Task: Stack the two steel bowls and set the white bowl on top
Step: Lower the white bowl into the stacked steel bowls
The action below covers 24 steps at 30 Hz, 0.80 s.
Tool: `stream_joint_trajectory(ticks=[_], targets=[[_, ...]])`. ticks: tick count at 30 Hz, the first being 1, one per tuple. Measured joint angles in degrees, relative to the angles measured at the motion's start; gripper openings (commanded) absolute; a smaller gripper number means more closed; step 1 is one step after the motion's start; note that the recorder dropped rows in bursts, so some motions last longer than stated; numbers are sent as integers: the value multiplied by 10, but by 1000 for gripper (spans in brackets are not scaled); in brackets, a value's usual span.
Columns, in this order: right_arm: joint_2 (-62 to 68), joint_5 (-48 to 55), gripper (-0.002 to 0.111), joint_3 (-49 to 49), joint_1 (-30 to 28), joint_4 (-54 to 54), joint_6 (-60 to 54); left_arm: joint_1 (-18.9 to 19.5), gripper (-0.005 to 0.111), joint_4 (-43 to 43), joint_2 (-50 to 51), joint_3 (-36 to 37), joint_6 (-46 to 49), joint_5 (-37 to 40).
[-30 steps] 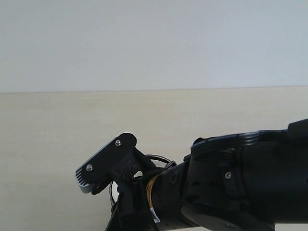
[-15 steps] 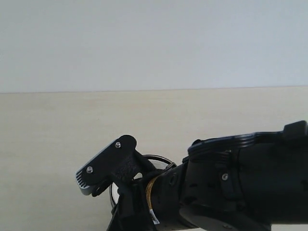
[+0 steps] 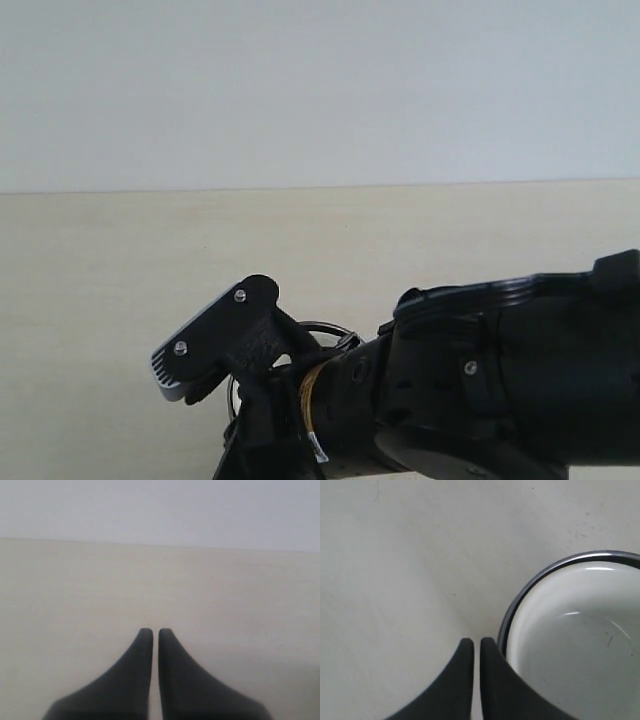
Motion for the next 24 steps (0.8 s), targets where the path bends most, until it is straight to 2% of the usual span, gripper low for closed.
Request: stream_joint_trajectory(ticks=[6, 9, 11, 16, 24], targets=[[0, 3, 0, 0, -6, -27, -1, 0, 4, 0, 0, 0, 0, 0], [0, 3, 0, 0, -47, -31, 20, 0, 4, 0, 0, 0, 0, 0], [0, 4, 0, 0, -54, -31, 32, 0, 4, 0, 0, 0, 0, 0], [0, 7, 0, 0, -31, -21, 39, 0, 4, 0, 0, 0, 0, 0], [3, 30, 0, 0, -30, -21, 39, 0, 4, 0, 0, 0, 0, 0]])
